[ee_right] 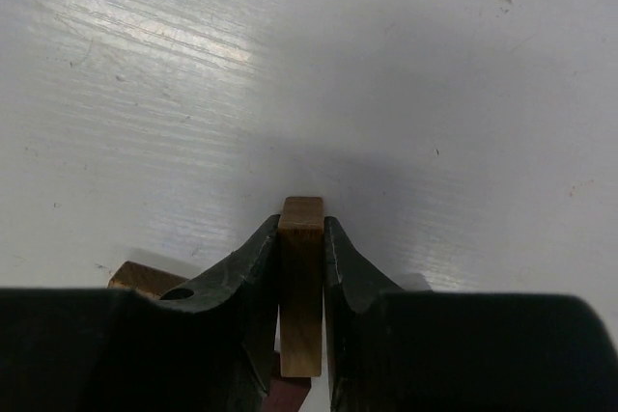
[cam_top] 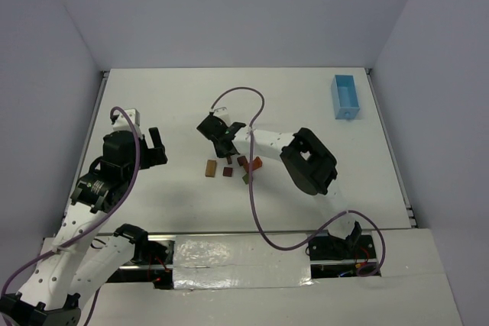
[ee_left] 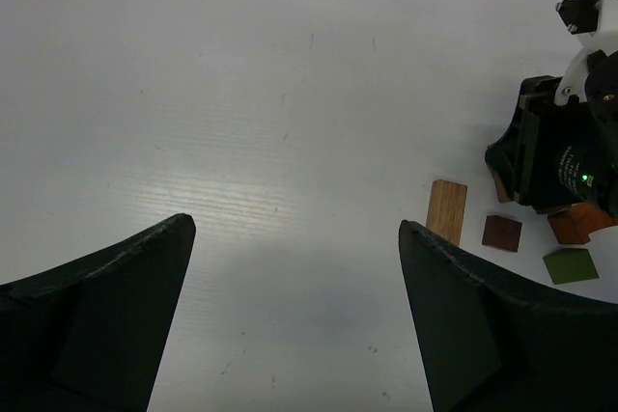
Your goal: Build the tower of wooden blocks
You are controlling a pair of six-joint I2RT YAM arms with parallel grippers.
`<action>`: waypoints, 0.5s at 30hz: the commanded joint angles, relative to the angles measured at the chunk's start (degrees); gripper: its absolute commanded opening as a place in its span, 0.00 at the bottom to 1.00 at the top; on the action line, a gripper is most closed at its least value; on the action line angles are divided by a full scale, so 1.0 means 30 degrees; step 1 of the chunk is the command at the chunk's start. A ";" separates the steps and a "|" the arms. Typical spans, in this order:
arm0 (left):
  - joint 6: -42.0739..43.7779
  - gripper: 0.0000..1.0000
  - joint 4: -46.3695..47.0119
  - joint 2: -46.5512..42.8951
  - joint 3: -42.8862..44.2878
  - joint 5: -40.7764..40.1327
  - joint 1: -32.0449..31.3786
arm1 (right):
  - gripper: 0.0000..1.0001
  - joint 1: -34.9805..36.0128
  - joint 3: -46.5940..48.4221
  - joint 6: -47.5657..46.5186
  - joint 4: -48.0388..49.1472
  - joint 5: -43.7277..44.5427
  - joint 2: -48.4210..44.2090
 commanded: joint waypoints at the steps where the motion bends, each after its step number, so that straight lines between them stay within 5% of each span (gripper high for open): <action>1: 0.0306 0.99 0.0739 -0.0094 0.0038 0.0224 -0.0006 | 0.17 -0.0212 -0.0075 -0.1182 0.0341 0.0229 -0.1664; 5: 0.0306 0.99 0.0710 -0.0006 0.0038 0.0253 -0.0006 | 0.18 -0.2403 -0.1793 -0.2412 0.2210 -0.4005 -0.3215; 8: 0.0335 0.99 0.0739 -0.0064 0.0009 0.0312 -0.0006 | 0.19 -0.5858 -0.3616 -0.4198 0.4823 -1.1910 -0.4478; 10: 0.0364 1.00 0.0768 -0.0094 0.0009 0.0400 -0.0006 | 0.21 -0.7821 -0.3213 -0.5340 0.3895 -1.7837 -0.3520; 15: 0.0335 1.00 0.0739 -0.0269 0.0038 0.0312 -0.0065 | 0.24 -1.1841 -0.0517 -0.8210 0.0551 -2.1945 -0.1201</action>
